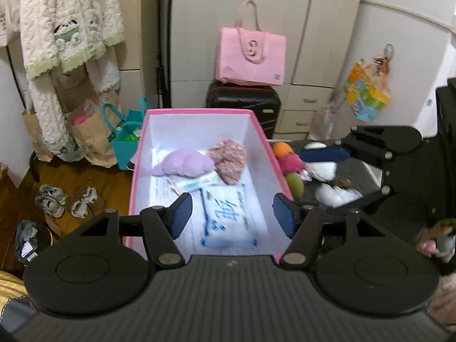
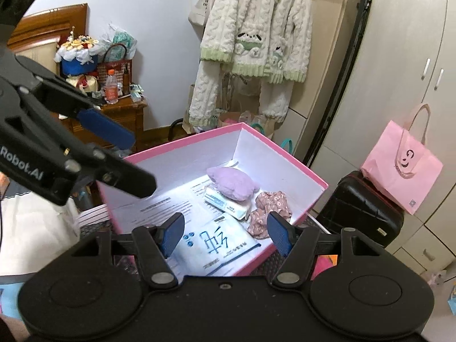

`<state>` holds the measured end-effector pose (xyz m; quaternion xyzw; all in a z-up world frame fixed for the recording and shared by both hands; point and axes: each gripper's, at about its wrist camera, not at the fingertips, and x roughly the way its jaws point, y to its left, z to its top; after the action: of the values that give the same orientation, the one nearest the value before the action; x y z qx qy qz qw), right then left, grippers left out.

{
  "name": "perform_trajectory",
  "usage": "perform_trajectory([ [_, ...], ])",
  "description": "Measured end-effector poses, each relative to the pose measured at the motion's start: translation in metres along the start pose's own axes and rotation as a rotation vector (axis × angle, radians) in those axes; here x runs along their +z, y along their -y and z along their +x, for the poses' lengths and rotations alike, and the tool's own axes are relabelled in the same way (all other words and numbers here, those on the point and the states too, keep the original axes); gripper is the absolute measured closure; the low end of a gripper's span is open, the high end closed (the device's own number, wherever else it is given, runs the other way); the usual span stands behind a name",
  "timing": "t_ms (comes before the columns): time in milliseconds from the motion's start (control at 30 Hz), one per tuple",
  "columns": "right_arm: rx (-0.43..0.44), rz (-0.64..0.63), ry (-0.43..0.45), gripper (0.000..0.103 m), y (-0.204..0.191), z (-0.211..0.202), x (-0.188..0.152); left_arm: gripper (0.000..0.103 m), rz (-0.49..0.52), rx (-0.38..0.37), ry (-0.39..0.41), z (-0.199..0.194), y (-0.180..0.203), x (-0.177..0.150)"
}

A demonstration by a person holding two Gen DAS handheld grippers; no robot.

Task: Organize soft objects
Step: 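Withdraw the left tool from the box while the right tool moves to the white mesh puff, then grasp the green egg sponge with the left tool while the right tool grasps the white mesh puff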

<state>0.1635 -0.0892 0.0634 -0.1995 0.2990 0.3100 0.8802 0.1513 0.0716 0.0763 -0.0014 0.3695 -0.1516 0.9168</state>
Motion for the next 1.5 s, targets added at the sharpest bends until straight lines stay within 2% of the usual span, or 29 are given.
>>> perform_trajectory([
  [267,0.018,0.026,0.045,0.033,0.005,-0.062,-0.024,0.038,0.067,-0.040,0.006,-0.034,0.030,-0.018],
  [467,-0.022,0.070,0.098,0.032,0.016,-0.105,-0.055,0.035,0.175,-0.069,0.023,-0.050,0.067,-0.034],
  [600,-0.042,0.090,0.114,0.032,0.023,-0.124,-0.076,0.034,0.233,-0.086,0.017,-0.049,0.090,-0.043],
  [733,-0.045,0.124,0.113,0.031,0.031,-0.134,-0.100,0.034,0.256,-0.124,-0.025,-0.034,0.107,-0.050],
  [967,-0.025,0.173,0.085,0.029,0.045,-0.128,-0.140,0.034,0.245,-0.200,-0.096,0.001,0.125,-0.056],
  [1100,-0.011,0.200,0.059,0.028,0.058,-0.115,-0.159,0.034,0.246,-0.214,-0.098,0.018,0.135,-0.052],
  [1400,0.003,0.200,0.042,0.026,0.090,-0.072,-0.188,0.035,0.253,-0.085,0.009,0.061,0.163,-0.045],
  [1500,-0.003,0.177,0.030,0.026,0.097,-0.051,-0.192,0.036,0.236,-0.055,0.014,0.081,0.168,-0.041],
])
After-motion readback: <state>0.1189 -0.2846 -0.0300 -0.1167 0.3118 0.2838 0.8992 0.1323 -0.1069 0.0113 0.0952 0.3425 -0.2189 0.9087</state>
